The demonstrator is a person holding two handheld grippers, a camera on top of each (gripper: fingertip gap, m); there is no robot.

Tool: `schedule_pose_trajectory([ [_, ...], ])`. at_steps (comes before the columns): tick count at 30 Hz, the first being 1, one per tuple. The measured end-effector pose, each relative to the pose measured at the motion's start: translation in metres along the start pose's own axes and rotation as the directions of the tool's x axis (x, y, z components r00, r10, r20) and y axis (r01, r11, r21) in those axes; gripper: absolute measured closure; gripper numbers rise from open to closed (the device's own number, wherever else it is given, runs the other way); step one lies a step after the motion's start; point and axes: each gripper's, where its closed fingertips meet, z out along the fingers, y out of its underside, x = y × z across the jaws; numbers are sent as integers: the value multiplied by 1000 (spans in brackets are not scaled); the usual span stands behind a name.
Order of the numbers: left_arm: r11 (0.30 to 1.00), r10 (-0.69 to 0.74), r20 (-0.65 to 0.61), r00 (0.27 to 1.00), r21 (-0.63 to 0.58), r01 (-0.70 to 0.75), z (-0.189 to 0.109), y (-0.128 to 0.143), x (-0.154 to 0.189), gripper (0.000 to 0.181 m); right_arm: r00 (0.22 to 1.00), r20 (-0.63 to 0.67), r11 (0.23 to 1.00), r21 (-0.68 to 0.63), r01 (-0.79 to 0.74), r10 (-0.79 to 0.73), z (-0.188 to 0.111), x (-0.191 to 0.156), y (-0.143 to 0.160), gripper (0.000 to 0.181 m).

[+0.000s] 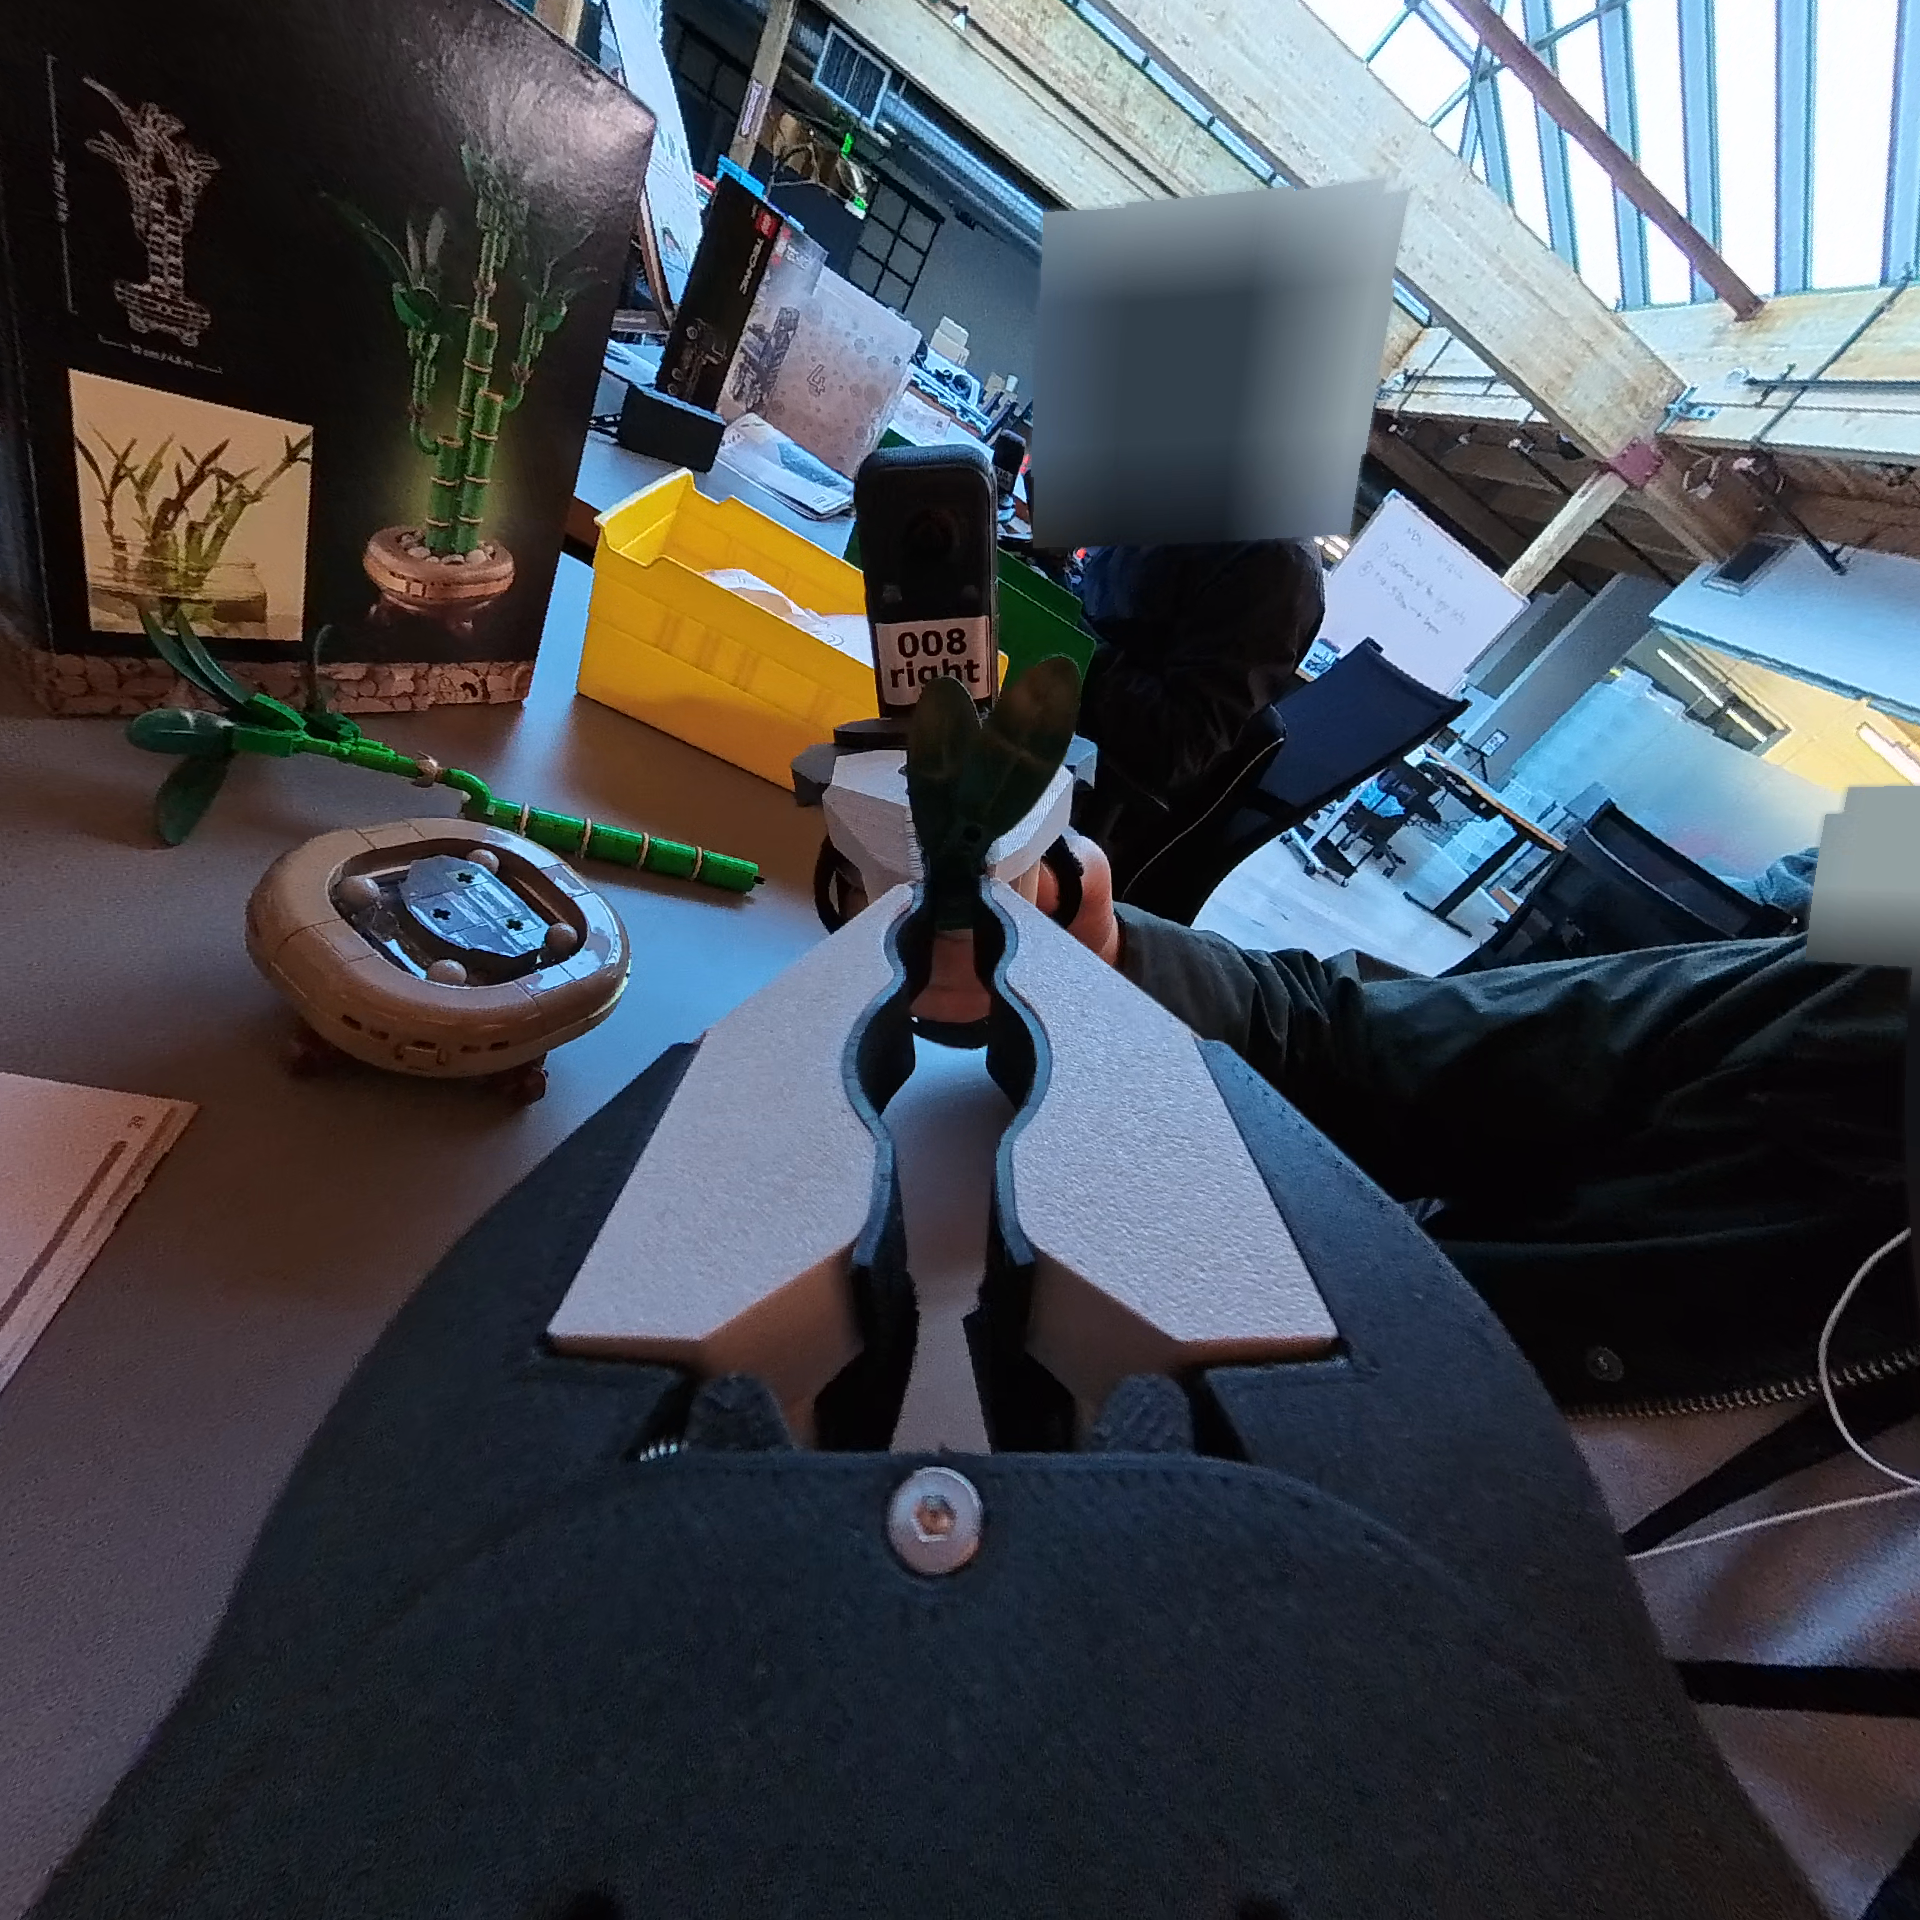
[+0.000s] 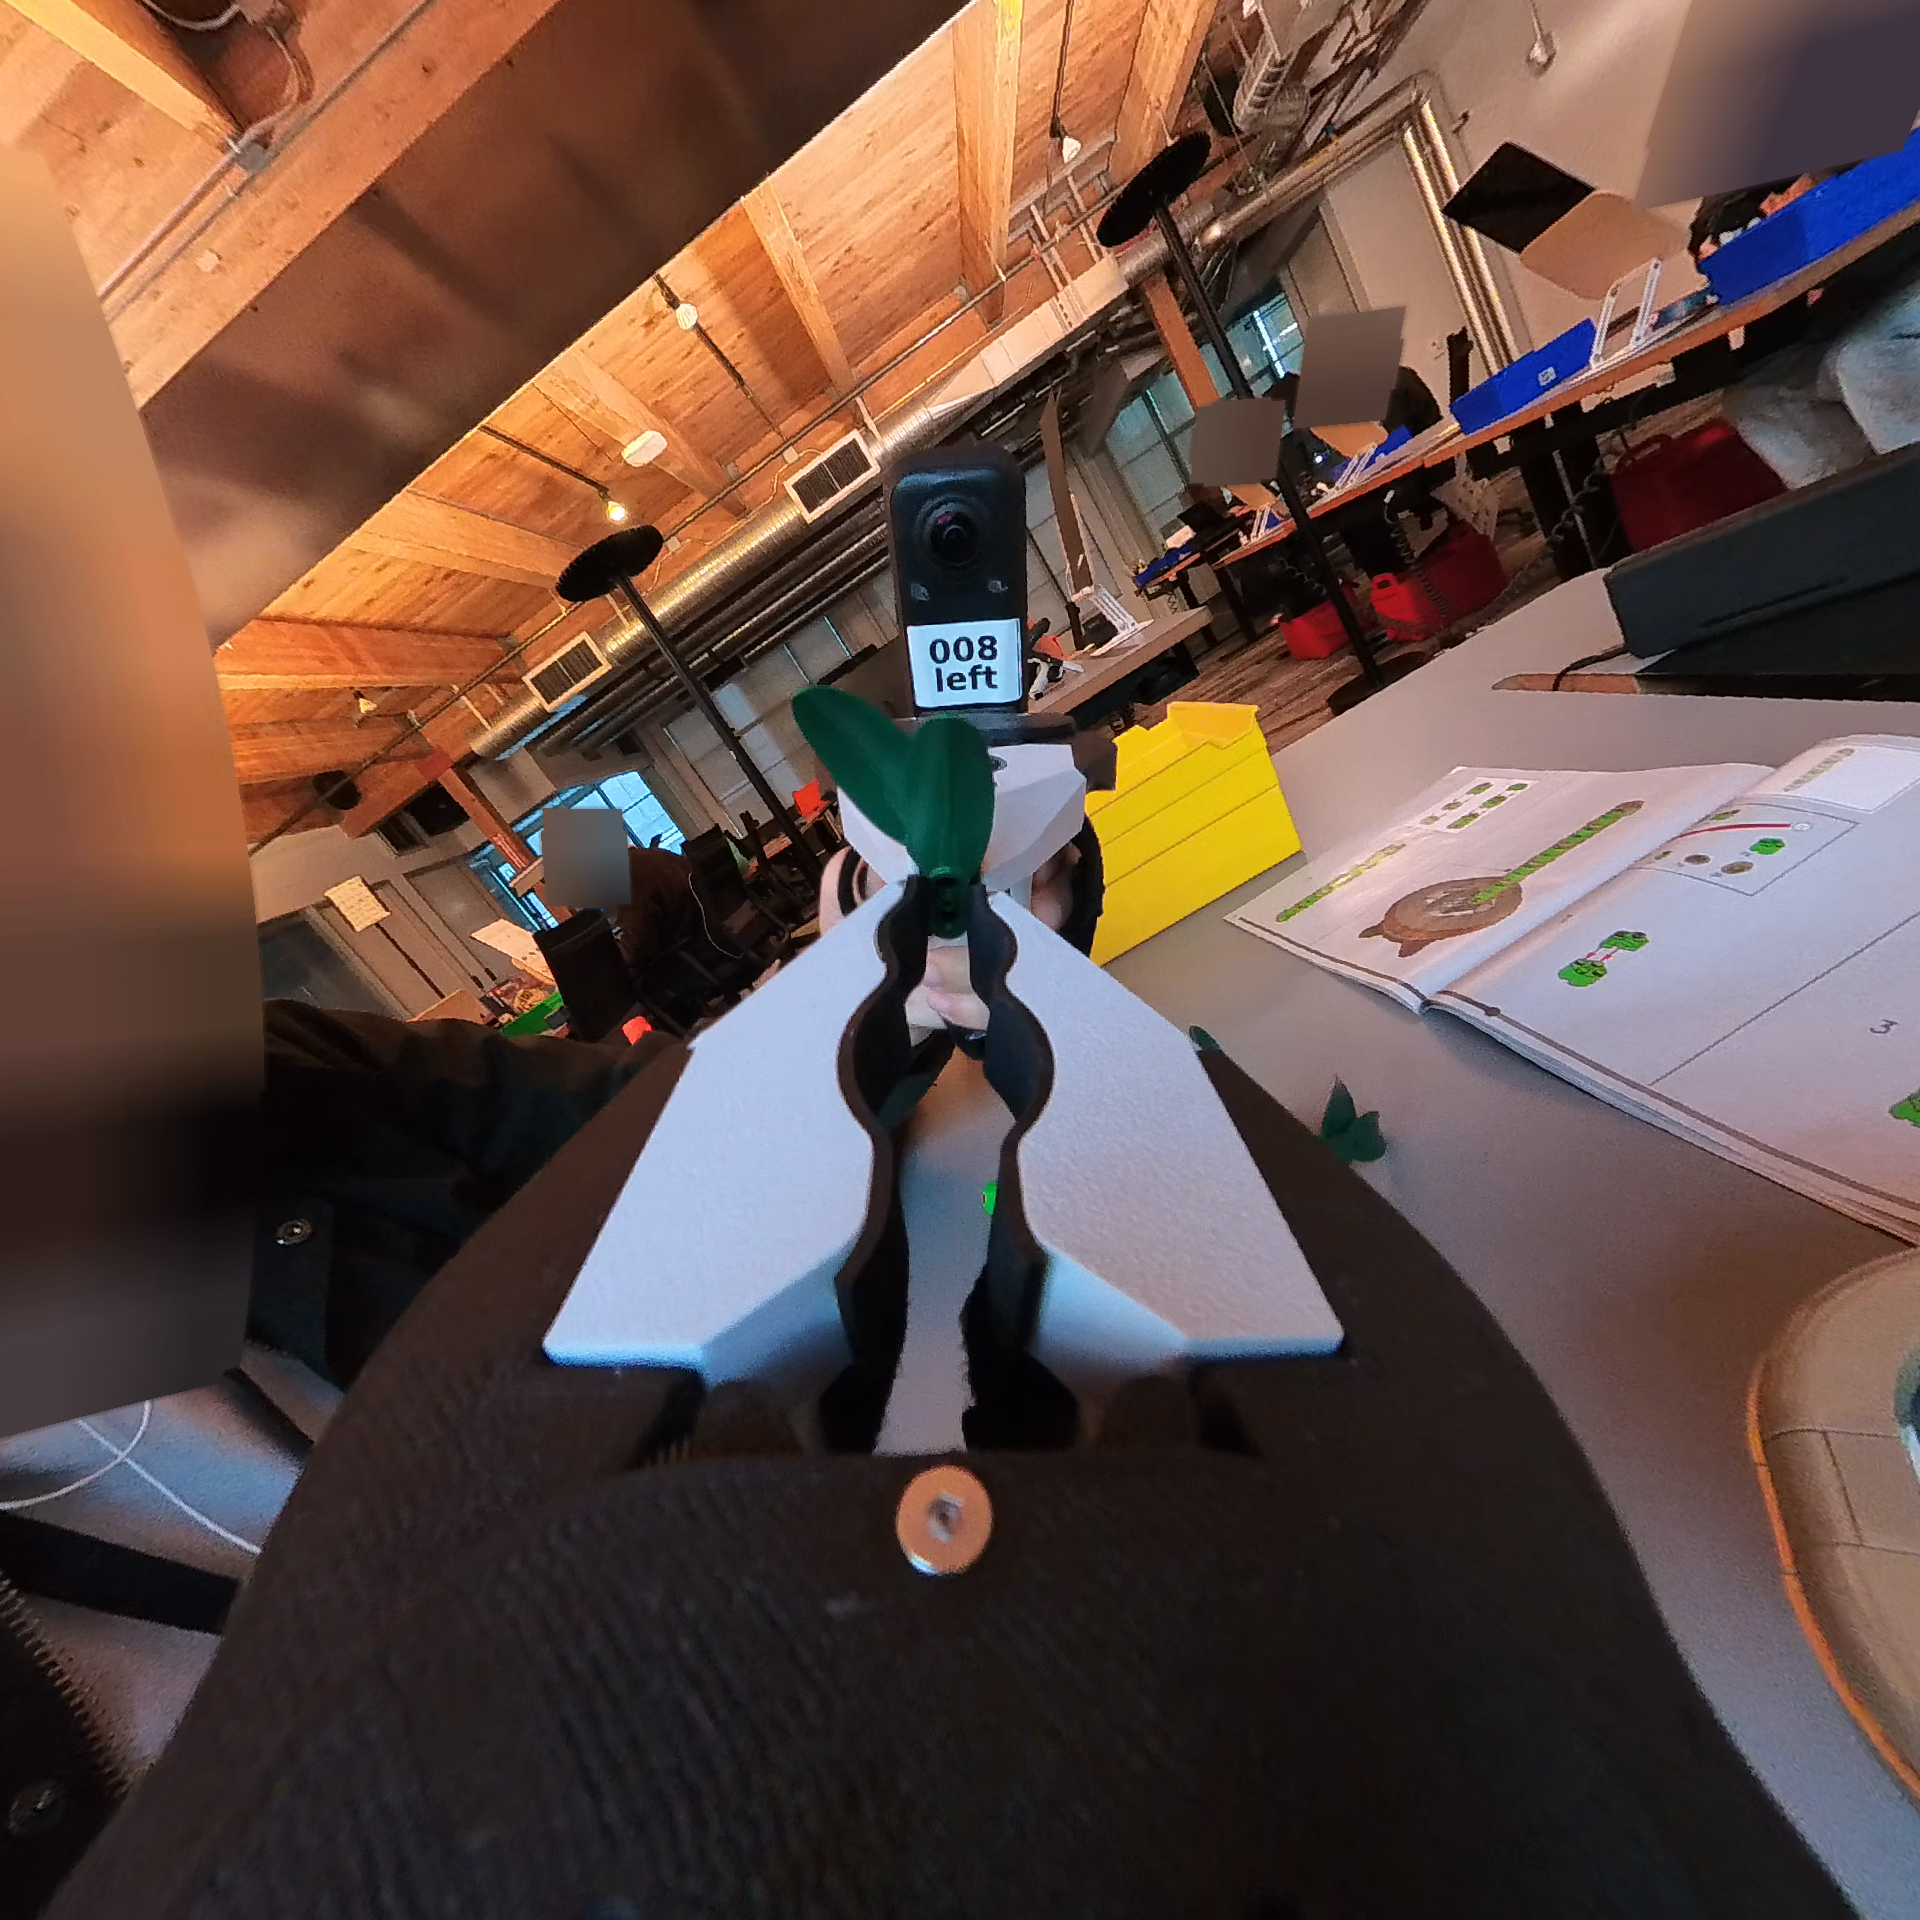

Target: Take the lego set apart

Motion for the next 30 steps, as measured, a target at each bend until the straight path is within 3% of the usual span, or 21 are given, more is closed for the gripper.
schedule_pose_trajectory([
  [17, 997, 39, -18, 999, -62, -40, -1, 2, 7, 177, 999, 12, 998, -51, 40, -39, 0, -6, 3, 175],
  [20, 979, -14, -34, 999, 203, 21, -56, -51, 5, 181, 1000, -15, 990, 141, 9, -6, -39, 2, -38, 176],
  [22, 980, 44, 76, 996, 191, -58, -80, -59, -9, 181, 998, -30, 981, 185, 63, -58, -56, -2, -53, 175],
  [23, 987, 79, 127, 989, 126, -95, -77, -50, -15, 181, 996, -17, 983, 158, 94, -92, -53, -7, -50, 175],
  [25, 996, 83, 95, 992, 3, -84, -50, -23, -13, 181, 994, 18, 989, 112, 101, -104, -39, -13, -39, 175],
  [27, 997, 57, 25, 998, -53, -56, -18, -1, -6, 166, 997, 53, 995, 83, 58, -63, -23, -13, -24, 175],
  [30, 992, 71, 16, 997, -106, -69, 7, 19, -3, 160, 997, 69, 998, 55, 14, -17, -11, -9, -11, 175],
])
